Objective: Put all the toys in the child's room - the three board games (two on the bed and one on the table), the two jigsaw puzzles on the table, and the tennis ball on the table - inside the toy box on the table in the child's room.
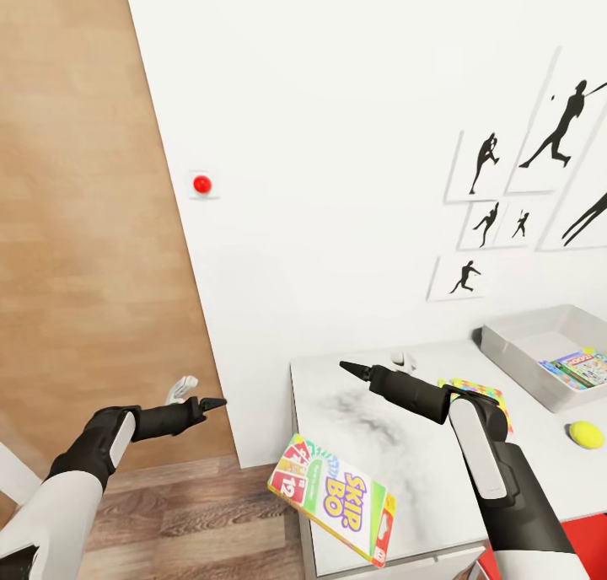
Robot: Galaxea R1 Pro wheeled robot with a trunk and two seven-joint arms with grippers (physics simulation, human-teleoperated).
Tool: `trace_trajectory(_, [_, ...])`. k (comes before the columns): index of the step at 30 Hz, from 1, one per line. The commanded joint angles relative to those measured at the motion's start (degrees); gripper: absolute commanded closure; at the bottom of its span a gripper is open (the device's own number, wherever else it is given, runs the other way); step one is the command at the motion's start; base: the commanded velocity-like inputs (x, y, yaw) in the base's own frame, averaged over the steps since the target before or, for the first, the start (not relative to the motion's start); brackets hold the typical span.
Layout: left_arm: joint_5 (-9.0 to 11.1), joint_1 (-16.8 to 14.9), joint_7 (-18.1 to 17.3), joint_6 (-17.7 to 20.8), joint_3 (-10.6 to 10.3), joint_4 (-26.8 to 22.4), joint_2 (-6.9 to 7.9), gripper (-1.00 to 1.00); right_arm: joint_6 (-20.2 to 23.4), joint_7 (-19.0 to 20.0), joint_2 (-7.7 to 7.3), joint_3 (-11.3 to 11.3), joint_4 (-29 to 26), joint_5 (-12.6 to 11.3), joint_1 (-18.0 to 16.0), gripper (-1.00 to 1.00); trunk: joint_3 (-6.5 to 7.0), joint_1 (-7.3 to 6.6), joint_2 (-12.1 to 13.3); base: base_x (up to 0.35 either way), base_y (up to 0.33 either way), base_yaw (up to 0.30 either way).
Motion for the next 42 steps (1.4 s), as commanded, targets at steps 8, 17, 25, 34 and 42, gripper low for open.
trace_trajectory(8, [-0.04, -0.05, -1.73, 0.54, 0.21, -0.01, 0.02, -1.00, 0.42, 0.44, 0.04, -0.08, -0.41, 0.27, -0.06, -1.00, -0.49, 0.48, -0.94, 0.000, 0.000, 0.000])
trace_trajectory(17, [-0.11, 0.02, -4.49, 0.58, -0.02, -0.01, -0.15, -1.00, 0.60, 0.44, -0.02, -0.13, -0.47, 0.25, -0.07, -1.00, -1.92, 2.24, -4.15, 0.000, 0.000, 0.000])
trace_trajectory(25, [-0.12, 0.02, -5.03, 0.65, -0.02, -0.01, -0.13, -1.00, 1.04, 1.02, -0.02, -0.14, -0.54, 0.24, -0.06, -1.00, -3.36, 3.99, -7.36, 0.000, 0.000, 0.000])
trace_trajectory(34, [-0.20, 0.08, -6.41, 2.19, -0.08, -0.01, -0.06, -1.00, 1.01, 1.31, -0.02, -0.14, -0.46, 0.27, -0.09, -1.00, -4.98, 5.97, -10.97, 0.000, 0.000, 0.000])
trace_trajectory(42, [-0.17, 0.09, -6.49, 3.22, -0.03, -0.01, 0.06, -1.00, 1.01, 1.34, -0.02, -0.14, -0.45, 0.24, -0.05, -1.00, -6.05, 7.29, -13.38, -0.104, 0.000, 0.000])
